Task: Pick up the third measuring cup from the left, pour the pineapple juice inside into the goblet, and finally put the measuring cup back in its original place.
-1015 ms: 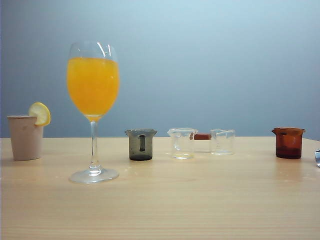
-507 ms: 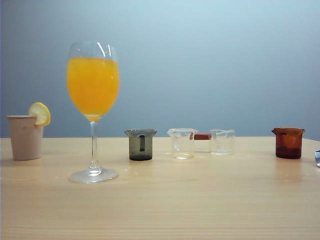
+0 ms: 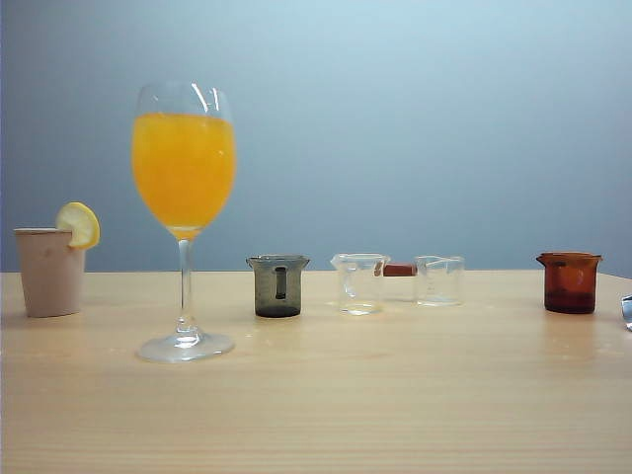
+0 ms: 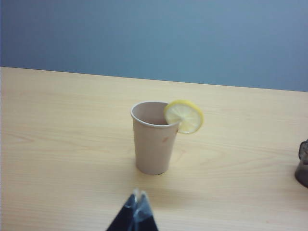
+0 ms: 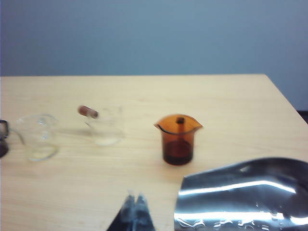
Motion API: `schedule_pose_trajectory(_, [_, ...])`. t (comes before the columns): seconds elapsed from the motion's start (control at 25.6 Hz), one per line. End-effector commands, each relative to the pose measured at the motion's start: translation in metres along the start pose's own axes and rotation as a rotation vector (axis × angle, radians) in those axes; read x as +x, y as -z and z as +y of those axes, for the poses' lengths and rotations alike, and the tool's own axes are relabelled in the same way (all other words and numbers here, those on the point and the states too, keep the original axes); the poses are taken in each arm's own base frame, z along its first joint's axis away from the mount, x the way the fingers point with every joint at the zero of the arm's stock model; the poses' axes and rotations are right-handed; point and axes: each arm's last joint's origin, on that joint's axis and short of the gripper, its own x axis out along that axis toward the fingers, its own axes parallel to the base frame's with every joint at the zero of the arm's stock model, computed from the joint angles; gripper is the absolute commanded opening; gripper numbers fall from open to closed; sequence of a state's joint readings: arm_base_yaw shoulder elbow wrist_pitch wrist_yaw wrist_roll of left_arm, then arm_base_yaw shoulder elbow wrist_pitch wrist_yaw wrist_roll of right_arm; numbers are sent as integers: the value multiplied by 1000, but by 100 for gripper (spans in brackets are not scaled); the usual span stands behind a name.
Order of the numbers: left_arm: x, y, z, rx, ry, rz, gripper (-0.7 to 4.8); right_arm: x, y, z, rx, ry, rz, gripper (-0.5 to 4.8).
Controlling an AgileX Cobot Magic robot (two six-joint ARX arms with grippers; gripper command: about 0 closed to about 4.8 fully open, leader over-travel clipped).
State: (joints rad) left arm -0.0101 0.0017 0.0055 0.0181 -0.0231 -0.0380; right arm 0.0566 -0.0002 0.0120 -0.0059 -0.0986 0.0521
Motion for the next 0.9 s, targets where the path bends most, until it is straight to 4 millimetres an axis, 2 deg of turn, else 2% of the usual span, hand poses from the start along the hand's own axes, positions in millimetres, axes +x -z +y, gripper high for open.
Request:
schedule_pose_trajectory(0.04, [0, -1, 0, 4, -1, -7, -1, 1, -2, 0, -5, -4, -50, 0])
schedule_pose_trajectory(0.27, [0, -1, 0, 4, -1, -6, -1, 0, -5, -5, -1, 160, -88, 0])
schedule_pose_trajectory(0.9, [0, -1, 0, 4, -1, -6, -1, 0, -4, -5, -1, 165, -81, 0])
